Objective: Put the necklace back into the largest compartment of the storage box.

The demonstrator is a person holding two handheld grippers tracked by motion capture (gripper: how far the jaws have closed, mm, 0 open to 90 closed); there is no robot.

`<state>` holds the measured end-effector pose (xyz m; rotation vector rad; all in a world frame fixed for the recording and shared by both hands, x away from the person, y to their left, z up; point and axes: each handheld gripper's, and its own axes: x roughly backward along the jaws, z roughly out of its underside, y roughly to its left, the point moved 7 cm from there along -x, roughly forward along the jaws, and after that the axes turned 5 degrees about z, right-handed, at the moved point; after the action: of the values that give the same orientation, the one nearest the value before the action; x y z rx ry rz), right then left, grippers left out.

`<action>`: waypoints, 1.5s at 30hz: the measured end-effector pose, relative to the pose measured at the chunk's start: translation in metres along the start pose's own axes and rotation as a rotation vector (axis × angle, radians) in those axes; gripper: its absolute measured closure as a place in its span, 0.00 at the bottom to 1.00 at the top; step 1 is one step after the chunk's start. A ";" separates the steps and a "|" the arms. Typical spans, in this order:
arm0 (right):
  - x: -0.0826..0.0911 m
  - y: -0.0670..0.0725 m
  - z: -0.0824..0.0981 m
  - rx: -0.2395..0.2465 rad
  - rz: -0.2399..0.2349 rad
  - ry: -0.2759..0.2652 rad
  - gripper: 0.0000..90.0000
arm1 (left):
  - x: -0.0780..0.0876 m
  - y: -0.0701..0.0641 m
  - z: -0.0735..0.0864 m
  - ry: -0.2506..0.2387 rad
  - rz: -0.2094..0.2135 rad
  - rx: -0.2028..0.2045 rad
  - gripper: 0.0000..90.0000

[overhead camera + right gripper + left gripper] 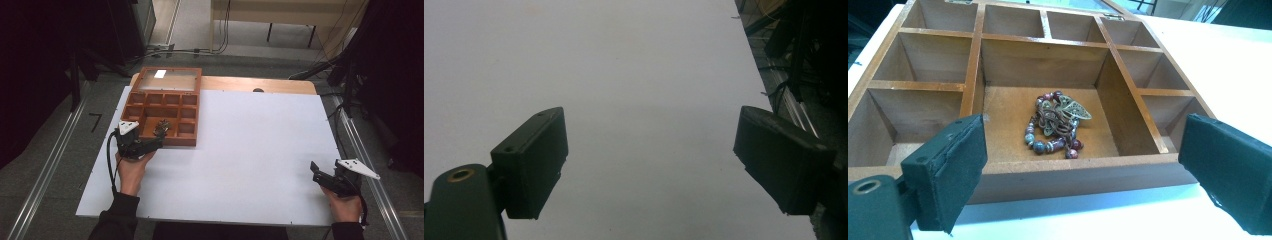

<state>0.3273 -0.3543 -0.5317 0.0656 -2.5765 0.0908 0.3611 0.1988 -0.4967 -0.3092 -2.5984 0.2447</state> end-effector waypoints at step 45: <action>0.000 0.001 0.000 0.003 0.000 0.000 0.14 | 0.034 0.026 0.037 0.011 -0.040 0.011 0.07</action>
<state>0.3269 -0.3537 -0.5318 0.0672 -2.5761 0.0950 0.3180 0.2281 -0.5188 -0.2543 -2.5889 0.2424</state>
